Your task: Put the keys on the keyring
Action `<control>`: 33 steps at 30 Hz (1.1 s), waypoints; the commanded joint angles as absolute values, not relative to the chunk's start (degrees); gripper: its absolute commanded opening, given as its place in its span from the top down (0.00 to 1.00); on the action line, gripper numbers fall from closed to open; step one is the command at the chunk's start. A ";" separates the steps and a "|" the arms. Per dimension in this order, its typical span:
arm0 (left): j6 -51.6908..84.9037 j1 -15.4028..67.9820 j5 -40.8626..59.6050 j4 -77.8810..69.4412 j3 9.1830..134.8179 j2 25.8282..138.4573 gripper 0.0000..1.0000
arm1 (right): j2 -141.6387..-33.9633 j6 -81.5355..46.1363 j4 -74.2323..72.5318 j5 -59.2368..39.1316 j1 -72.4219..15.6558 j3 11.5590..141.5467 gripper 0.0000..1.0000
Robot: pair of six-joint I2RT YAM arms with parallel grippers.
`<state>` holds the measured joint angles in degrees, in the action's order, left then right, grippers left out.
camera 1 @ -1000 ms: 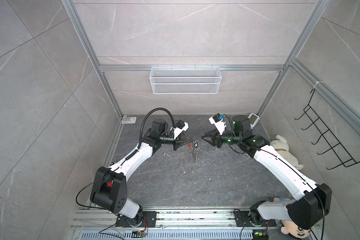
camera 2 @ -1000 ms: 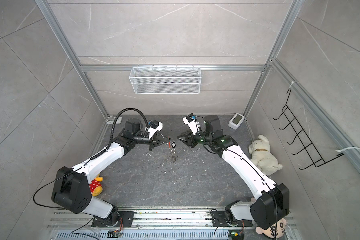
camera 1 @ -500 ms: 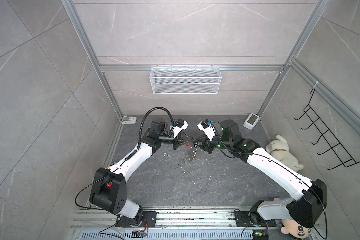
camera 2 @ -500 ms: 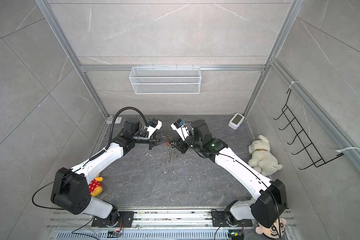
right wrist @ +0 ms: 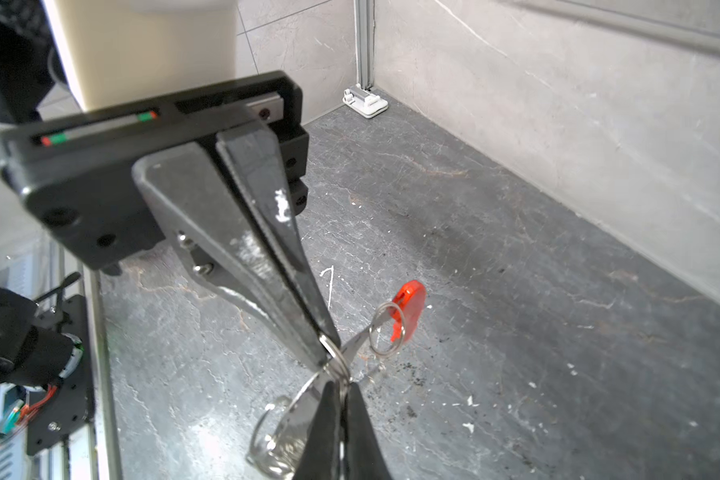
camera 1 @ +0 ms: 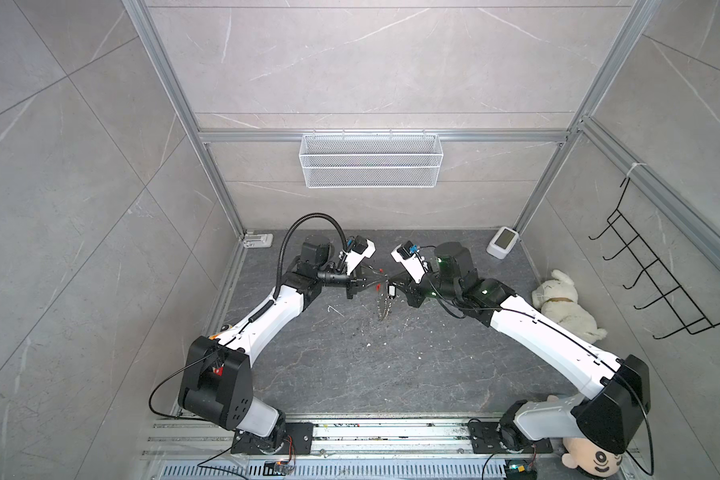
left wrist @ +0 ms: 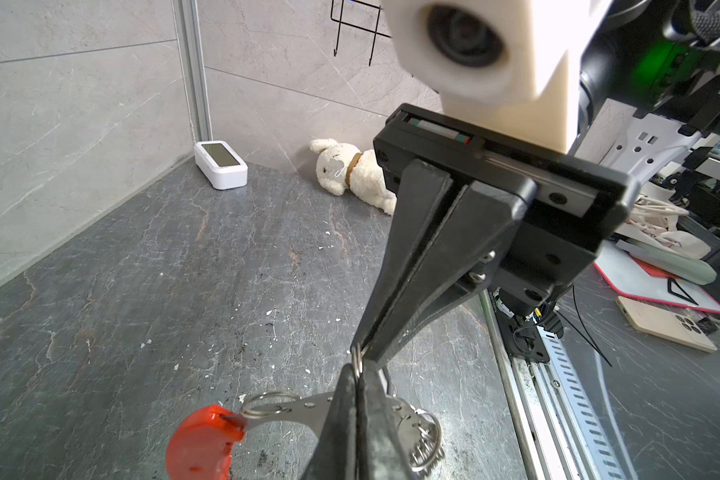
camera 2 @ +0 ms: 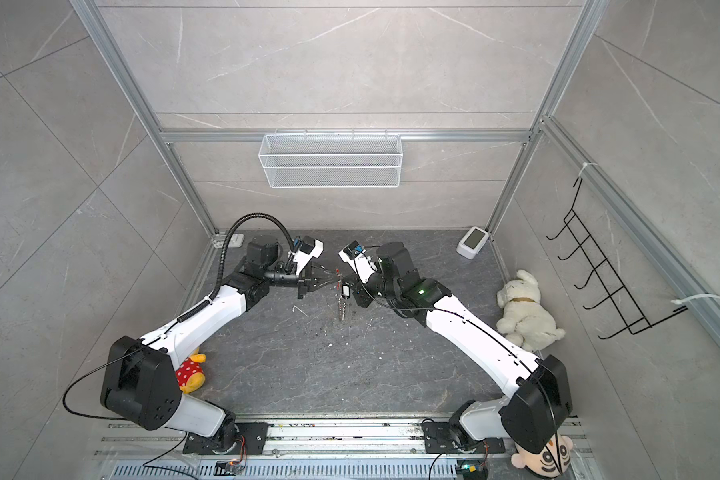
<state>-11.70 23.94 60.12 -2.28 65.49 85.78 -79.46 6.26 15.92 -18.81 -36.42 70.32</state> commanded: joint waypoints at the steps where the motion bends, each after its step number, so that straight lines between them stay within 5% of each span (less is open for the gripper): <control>1: -8.87 23.64 61.27 -8.39 66.24 82.79 1.00 | -80.02 7.29 15.95 -17.45 -36.79 69.43 0.99; 25: 23.02 28.30 44.40 -62.77 49.59 87.41 1.00 | -83.75 0.16 7.52 -25.38 -39.99 69.08 1.00; 33: 20.46 28.28 43.50 -60.67 49.25 86.57 1.00 | -81.58 0.12 7.70 -24.75 -39.99 67.70 0.84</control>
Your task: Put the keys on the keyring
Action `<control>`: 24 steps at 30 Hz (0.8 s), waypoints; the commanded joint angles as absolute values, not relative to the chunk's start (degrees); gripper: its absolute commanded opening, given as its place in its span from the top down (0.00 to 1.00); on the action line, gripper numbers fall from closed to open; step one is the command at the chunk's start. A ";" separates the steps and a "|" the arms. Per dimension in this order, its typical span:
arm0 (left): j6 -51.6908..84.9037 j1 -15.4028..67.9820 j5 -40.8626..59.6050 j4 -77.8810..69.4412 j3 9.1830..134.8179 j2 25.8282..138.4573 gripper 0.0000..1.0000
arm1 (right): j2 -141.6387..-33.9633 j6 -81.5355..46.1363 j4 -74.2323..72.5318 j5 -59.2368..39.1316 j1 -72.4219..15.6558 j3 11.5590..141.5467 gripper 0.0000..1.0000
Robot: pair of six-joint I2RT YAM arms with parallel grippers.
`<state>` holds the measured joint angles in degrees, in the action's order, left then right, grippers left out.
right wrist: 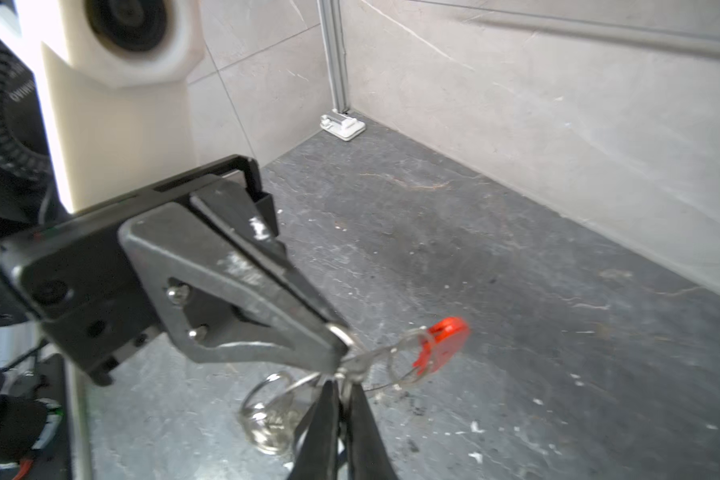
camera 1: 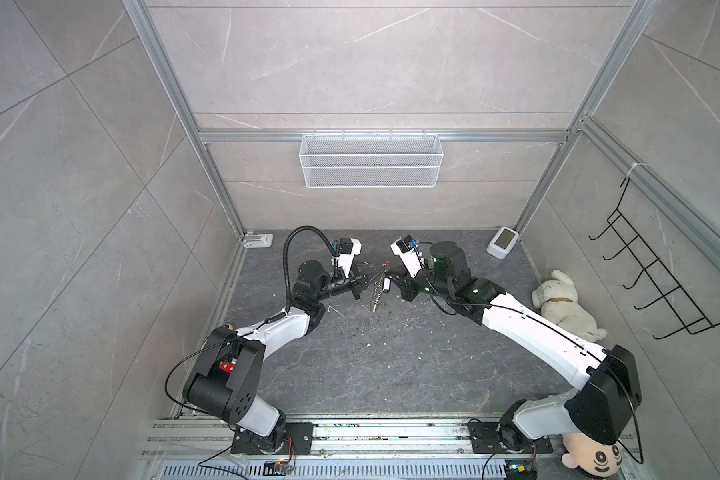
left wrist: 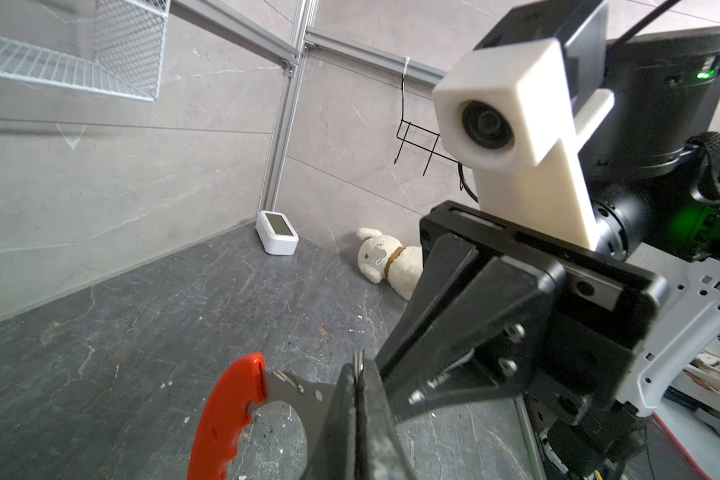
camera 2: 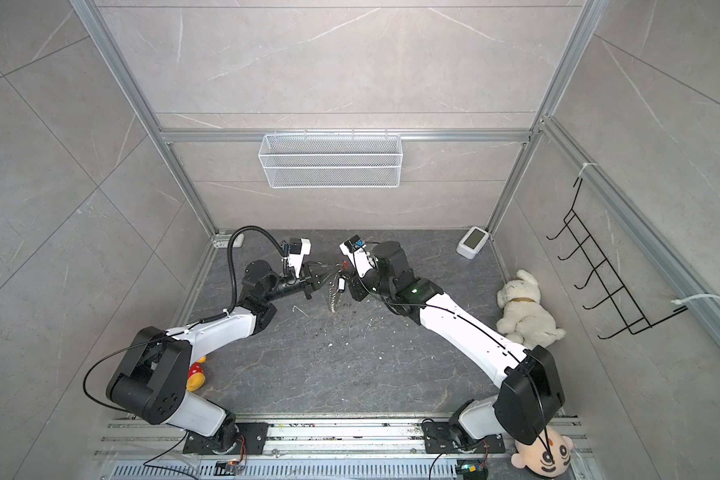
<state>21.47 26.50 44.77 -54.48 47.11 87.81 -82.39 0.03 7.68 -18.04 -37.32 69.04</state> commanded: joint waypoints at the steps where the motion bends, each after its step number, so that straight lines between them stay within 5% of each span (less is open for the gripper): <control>1: 19.90 28.30 43.55 -59.81 49.37 86.41 1.00 | -80.85 0.39 8.13 -23.85 -39.99 67.50 0.83; 14: 15.55 28.21 44.26 -53.16 49.31 83.32 1.00 | -73.57 5.05 16.95 -13.92 -38.44 66.60 0.73; 24: 16.15 28.21 45.10 -53.44 49.48 83.32 1.00 | -70.73 -1.46 12.55 -24.43 -31.88 63.96 0.67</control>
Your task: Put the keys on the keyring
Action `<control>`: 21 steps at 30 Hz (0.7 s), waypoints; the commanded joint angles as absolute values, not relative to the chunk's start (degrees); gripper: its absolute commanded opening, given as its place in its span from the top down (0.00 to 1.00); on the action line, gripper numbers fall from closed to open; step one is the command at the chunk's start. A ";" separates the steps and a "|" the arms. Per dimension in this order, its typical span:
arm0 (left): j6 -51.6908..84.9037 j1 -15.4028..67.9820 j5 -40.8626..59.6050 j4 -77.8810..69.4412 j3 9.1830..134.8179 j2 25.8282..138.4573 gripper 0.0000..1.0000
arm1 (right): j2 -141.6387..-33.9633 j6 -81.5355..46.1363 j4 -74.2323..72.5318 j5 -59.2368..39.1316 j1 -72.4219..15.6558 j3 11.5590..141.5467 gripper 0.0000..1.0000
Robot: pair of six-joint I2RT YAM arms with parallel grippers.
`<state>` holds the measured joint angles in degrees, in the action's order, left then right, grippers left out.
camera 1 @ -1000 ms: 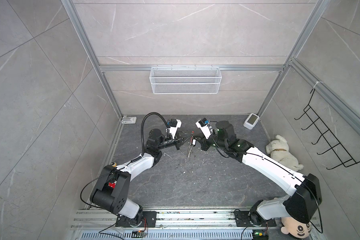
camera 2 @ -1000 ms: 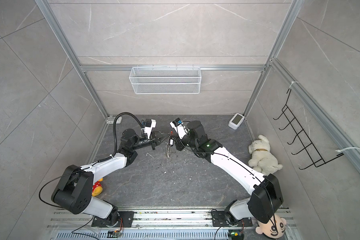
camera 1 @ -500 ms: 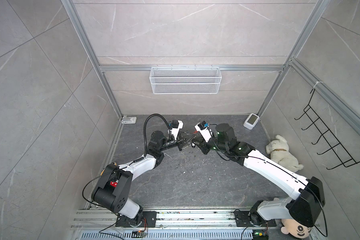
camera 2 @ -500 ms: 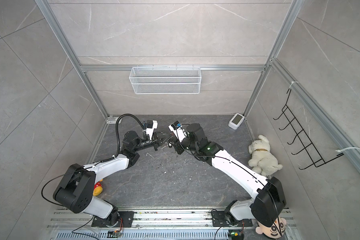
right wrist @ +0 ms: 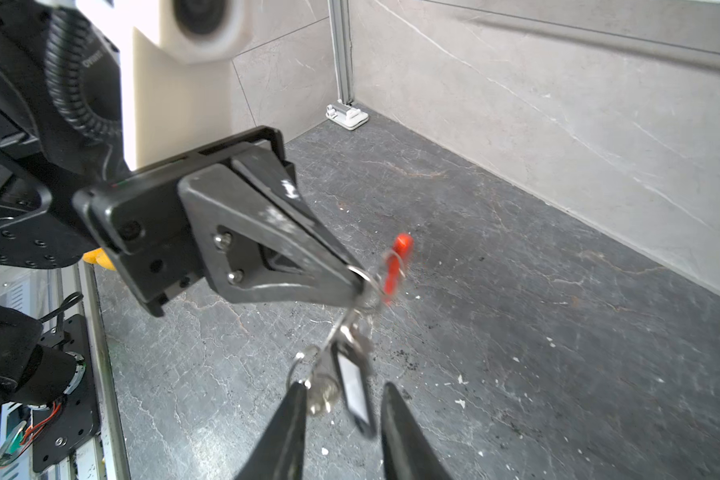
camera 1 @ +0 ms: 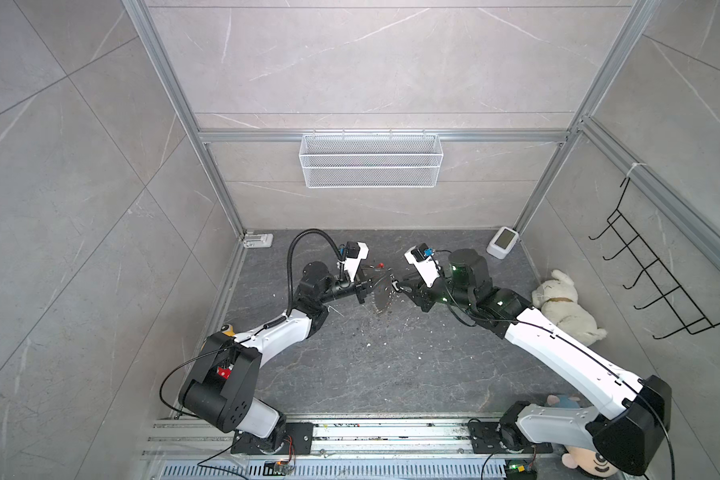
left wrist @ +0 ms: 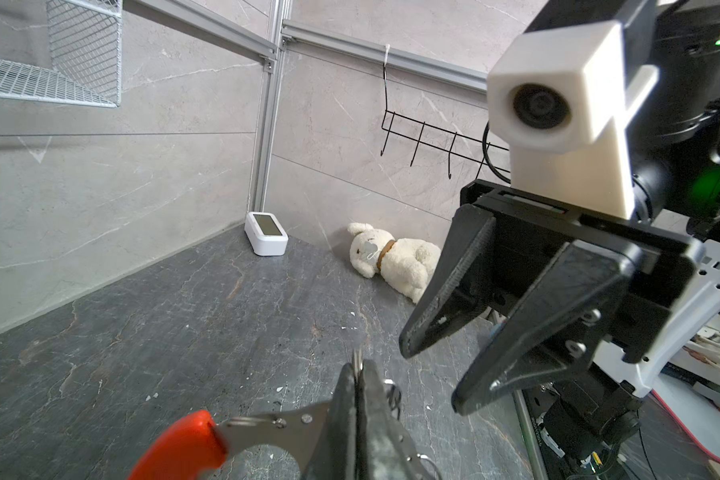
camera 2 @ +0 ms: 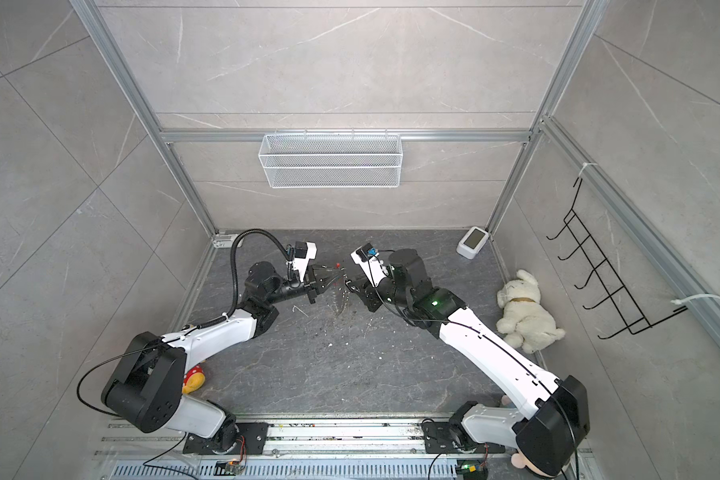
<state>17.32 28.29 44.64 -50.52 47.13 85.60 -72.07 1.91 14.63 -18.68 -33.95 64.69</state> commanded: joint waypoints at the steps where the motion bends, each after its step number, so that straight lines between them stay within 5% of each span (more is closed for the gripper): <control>1: 16.07 28.20 45.09 -53.35 49.55 83.31 1.00 | -70.90 -2.08 11.96 -25.66 -31.21 63.94 0.68; 21: 18.92 28.19 47.29 -55.61 51.82 85.58 1.00 | -82.47 -10.78 2.70 -37.73 -29.46 68.28 0.82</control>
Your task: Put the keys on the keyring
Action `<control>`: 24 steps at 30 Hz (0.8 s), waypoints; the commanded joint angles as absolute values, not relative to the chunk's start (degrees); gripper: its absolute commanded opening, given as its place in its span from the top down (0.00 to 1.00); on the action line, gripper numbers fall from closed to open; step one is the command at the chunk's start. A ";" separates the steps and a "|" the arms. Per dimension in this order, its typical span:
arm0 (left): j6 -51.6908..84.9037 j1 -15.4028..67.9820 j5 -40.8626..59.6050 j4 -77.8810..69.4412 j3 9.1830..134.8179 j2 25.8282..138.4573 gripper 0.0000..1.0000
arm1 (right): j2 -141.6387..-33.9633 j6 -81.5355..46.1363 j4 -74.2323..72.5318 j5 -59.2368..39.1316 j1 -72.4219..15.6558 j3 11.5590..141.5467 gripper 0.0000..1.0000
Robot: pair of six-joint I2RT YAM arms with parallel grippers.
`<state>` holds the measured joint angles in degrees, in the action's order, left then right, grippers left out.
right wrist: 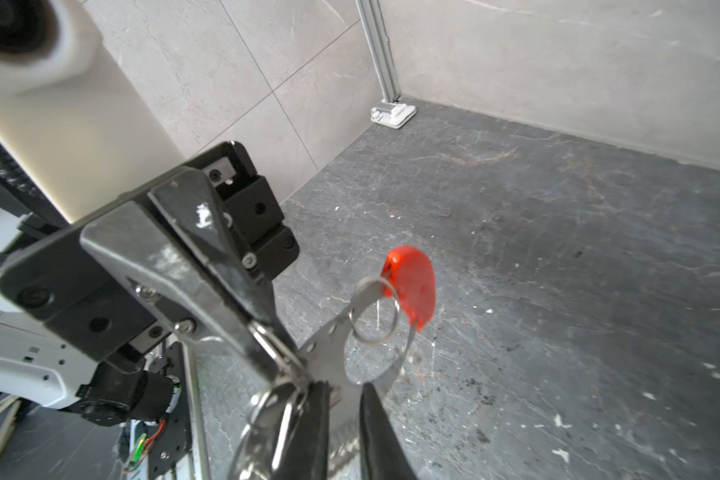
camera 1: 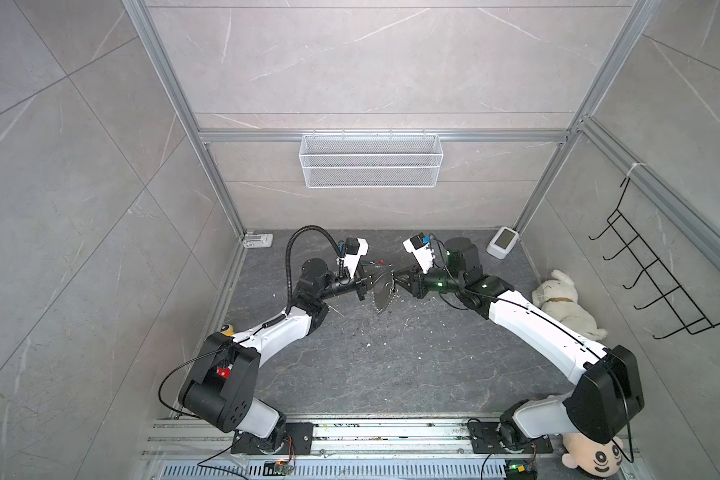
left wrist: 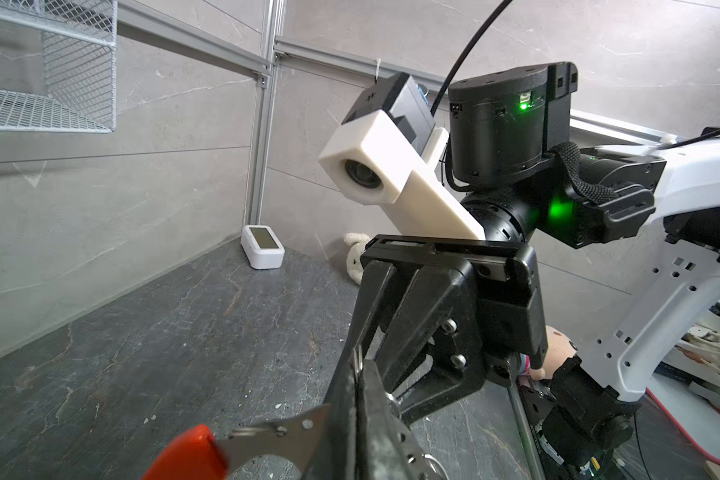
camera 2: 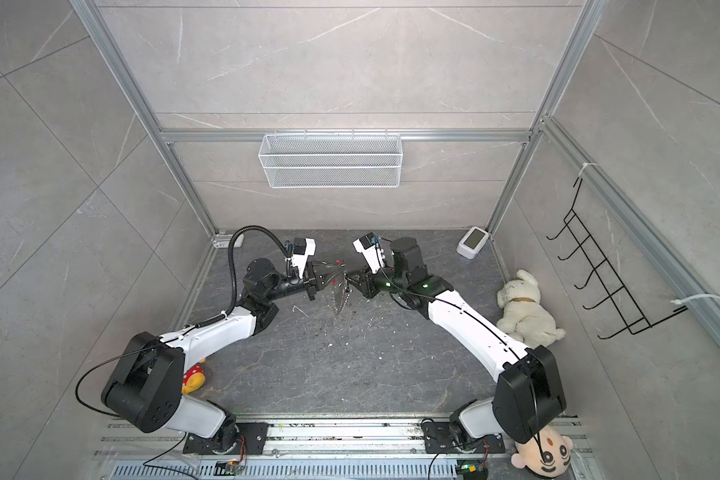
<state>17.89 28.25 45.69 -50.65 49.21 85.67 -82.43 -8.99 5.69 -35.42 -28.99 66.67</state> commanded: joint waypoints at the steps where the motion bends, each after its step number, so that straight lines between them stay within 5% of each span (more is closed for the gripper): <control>1: 19.35 28.21 47.37 -56.24 51.76 85.84 1.00 | -82.16 -10.60 2.75 -37.26 -29.45 68.04 0.82; 9: 19.67 27.91 51.07 -56.84 52.16 85.87 1.00 | -76.02 -10.14 7.19 -31.62 -23.18 65.60 0.83; 24: 24.94 27.51 55.72 -59.21 54.93 87.87 1.00 | -78.34 -19.54 -8.46 -52.66 -22.26 64.61 0.81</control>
